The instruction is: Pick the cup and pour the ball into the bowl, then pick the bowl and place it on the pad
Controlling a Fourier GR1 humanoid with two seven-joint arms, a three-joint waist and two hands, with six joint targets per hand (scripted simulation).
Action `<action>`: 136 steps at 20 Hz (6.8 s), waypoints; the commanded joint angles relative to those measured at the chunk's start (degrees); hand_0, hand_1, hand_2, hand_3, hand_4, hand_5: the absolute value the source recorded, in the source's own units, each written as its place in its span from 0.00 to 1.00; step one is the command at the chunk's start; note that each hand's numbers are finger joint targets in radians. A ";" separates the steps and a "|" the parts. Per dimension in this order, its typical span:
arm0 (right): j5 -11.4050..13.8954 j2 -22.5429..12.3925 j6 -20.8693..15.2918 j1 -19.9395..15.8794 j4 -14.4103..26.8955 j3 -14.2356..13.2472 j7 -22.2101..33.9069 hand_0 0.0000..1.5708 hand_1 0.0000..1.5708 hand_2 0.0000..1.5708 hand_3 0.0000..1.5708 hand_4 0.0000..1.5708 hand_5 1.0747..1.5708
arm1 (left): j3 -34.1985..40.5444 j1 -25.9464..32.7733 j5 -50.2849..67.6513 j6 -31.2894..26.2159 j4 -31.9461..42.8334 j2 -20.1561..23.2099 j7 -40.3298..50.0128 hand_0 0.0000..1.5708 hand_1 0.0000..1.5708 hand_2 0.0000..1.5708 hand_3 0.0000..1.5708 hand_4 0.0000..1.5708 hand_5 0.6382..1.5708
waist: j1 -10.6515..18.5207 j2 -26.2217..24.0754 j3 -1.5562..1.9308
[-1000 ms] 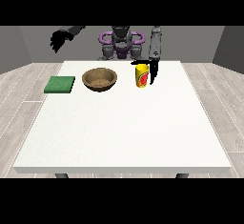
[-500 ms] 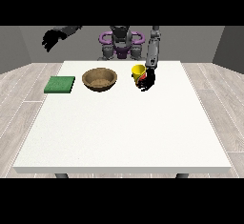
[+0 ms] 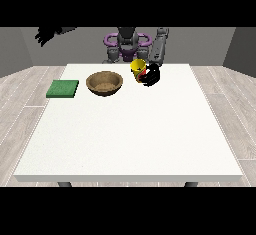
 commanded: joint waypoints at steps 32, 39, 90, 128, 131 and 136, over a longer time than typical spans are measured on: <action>4.06 0.98 2.40 -6.73 22.59 2.32 -3.81 0.00 0.00 0.00 0.21 0.44 0.97 | -50.24 -27.00 -61.22 -15.31 7.32 -2.62 67.39 0.26 0.26 0.85 0.99 0.65 1.00 | -0.52 -12.25 -0.07; 2.61 -0.19 3.57 -5.86 22.56 1.40 -3.12 0.00 0.00 0.00 0.03 0.45 0.95 | -49.48 -27.61 -62.17 -24.97 1.32 -2.62 65.58 0.00 0.00 0.68 0.98 0.71 1.00 | -0.19 -11.88 -0.11; 9.08 11.26 -10.23 -15.01 50.78 1.11 -32.27 0.00 0.00 0.00 0.00 0.29 0.95 | 22.06 -13.73 26.81 -44.44 -31.88 32.90 43.12 0.00 0.00 0.00 0.00 0.65 0.97 | 18.12 6.03 -0.08; 19.14 -12.48 -21.11 -18.54 39.70 10.04 7.34 1.00 1.00 1.00 0.43 0.69 0.99 | 28.21 -3.80 28.18 -49.42 -20.26 40.26 36.79 0.00 0.00 0.00 0.00 0.77 0.97 | 10.93 -2.31 -0.18; 16.17 -17.21 -16.90 -19.48 40.15 6.08 5.23 1.00 1.00 1.00 0.43 0.68 0.99 | 30.45 -2.95 29.03 -49.70 -18.70 40.23 31.66 0.00 0.00 0.00 0.00 0.77 0.97 | 9.06 1.61 -0.16; 16.12 -20.47 -13.58 -17.63 45.54 3.57 3.35 1.00 1.00 1.00 0.37 0.70 0.99 | 27.43 -0.16 29.05 -47.81 -24.08 36.76 33.07 0.00 0.00 0.00 0.00 0.77 0.97 | 12.20 -0.27 -0.08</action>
